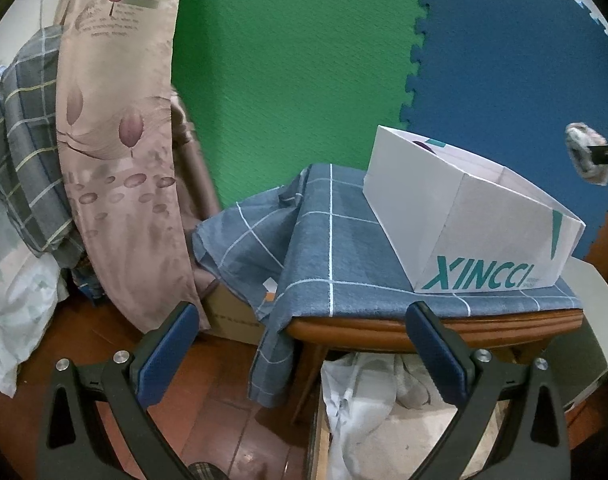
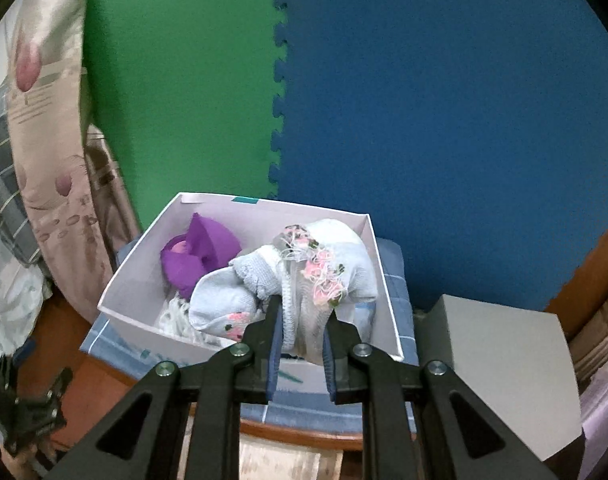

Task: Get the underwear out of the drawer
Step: 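Lower the floral underwear into the box with the right tool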

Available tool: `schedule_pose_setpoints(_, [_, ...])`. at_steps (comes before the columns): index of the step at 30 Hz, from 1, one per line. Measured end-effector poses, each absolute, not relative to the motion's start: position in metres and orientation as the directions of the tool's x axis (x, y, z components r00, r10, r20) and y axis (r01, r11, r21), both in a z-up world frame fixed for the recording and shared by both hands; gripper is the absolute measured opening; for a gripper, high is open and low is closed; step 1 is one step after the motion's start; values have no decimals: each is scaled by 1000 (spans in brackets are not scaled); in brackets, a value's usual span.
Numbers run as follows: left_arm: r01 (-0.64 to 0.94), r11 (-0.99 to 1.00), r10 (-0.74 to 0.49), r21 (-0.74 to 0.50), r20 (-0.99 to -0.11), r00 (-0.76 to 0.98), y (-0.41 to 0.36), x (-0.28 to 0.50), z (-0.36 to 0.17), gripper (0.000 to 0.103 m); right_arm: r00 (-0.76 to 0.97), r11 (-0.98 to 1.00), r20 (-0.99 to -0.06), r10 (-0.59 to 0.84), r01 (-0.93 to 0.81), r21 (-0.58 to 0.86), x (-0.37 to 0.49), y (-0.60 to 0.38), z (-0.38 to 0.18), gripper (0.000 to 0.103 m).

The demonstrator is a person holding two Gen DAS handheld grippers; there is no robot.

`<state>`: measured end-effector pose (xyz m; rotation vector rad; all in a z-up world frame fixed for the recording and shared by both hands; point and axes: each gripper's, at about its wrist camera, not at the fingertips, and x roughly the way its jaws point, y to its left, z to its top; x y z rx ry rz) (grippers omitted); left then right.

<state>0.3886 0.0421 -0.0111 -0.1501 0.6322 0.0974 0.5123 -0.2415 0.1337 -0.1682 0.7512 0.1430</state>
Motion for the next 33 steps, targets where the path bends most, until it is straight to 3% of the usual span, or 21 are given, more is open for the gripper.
schedule_pose_setpoints(19, [-66, 993, -9, -96, -628, 778, 24, 397, -21, 102, 646, 993, -762, 37, -108, -43, 579, -246, 36, 18])
schedule_pose_setpoints(33, [-30, 996, -29, -79, -649, 761, 11, 399, -26, 102, 682, 995, -731, 20, -88, -56, 576, -245, 29, 19])
